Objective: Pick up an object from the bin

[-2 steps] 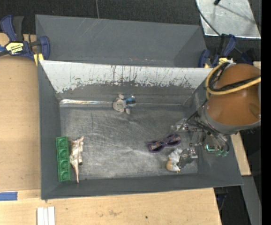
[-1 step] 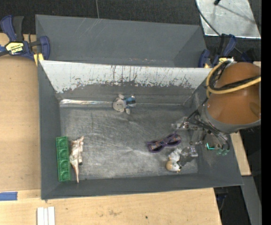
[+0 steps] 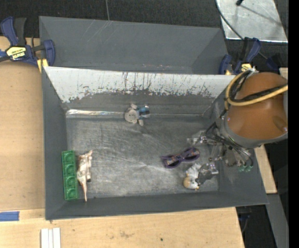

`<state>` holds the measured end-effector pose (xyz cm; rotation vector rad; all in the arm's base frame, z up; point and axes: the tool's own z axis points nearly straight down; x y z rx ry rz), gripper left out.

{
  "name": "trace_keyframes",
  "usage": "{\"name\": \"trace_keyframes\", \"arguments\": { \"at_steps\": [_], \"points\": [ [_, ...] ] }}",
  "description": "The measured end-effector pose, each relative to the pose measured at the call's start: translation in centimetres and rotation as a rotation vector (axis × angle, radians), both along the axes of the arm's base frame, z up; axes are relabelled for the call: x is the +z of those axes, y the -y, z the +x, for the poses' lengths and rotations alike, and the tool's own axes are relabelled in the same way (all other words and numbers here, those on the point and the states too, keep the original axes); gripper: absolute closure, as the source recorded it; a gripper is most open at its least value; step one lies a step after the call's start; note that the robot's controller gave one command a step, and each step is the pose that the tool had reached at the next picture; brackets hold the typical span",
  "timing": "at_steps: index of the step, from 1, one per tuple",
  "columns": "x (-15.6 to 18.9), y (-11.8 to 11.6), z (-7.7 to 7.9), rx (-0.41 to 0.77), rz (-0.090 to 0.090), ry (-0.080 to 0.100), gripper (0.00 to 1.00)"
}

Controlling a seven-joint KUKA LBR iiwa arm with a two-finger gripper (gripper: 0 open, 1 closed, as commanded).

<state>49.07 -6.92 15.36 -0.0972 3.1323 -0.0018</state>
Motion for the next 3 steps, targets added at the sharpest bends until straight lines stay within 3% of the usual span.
{"name": "trace_keyframes", "arguments": {
  "at_steps": [1,2,3],
  "points": [
    [-4.1,1.3,0.4,0.230,-0.001,-0.004,0.00],
    [-6.6,-1.5,0.9,0.360,0.000,-0.007,1.00],
    [-6.6,-1.5,0.9,0.360,0.000,-0.007,1.00]
  ]
}}
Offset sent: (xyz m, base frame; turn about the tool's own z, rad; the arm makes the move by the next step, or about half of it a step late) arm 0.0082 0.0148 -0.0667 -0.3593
